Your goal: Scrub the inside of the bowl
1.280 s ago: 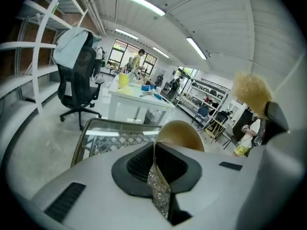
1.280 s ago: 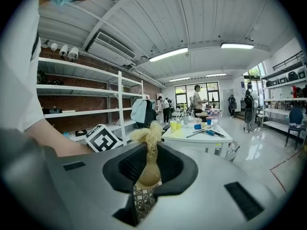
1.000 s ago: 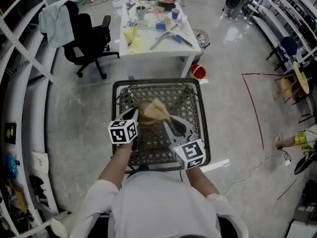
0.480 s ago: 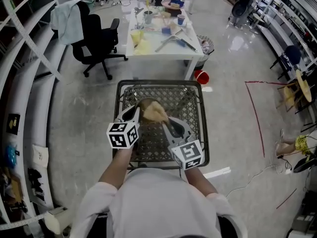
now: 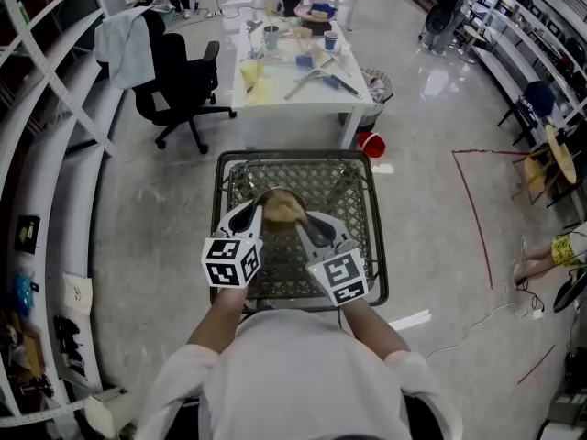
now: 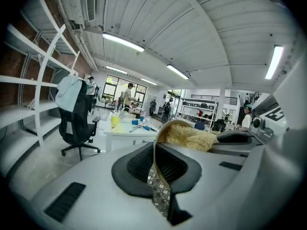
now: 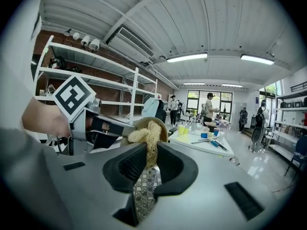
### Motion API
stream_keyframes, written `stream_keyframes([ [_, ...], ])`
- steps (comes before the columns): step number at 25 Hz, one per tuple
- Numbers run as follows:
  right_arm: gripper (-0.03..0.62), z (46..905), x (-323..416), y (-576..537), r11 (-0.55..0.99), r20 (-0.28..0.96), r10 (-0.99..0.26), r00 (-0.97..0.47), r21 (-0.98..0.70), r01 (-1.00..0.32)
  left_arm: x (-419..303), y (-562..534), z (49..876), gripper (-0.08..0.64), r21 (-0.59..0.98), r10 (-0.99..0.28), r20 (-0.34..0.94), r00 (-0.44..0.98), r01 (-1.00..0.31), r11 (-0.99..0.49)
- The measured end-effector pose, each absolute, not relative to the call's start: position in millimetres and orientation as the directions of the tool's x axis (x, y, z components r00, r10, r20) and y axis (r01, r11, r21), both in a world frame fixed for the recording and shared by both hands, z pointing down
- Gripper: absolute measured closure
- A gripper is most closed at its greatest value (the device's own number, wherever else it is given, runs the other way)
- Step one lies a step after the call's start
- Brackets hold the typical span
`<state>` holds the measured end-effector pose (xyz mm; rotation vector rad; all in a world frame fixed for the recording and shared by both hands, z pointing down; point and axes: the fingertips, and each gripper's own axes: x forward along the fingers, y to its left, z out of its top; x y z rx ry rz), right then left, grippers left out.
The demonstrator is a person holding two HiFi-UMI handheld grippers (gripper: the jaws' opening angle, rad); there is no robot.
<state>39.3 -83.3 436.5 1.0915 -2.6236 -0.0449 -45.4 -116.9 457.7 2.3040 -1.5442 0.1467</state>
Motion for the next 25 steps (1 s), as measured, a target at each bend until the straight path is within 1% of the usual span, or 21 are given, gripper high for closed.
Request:
stream_keyframes([
  [5,0.523,436.1,43.7,-86.4,0.686,0.294,-0.723,-0.625,0.199,-0.700,-48.0,-115.3,450.1,0.515,0.225,-0.882,0.261,0.392,-0.913,-0.339],
  [12,0.523,454.2,31.1,-68.1,0.720,0.335,-0.680,-0.652,0.137,-0.680,-54.6,-117.9,445.3,0.515,0.218,-0.886,0.251,0.389,-0.915,-0.340],
  [19,0.523,444.1,16.7,-75.7,0.729,0.313,-0.678,-0.665,0.167,-0.664,-50.6,-108.9,453.7,0.515,0.219,-0.873,0.266,0.408,-0.908,-0.358],
  [25,0.523,432.9,25.2,-89.6,0.675,0.304,-0.733,-0.608,0.215,-0.706,-61.0,-110.8,450.4,0.515,0.219,-0.877,0.261,0.403,-0.910,-0.353],
])
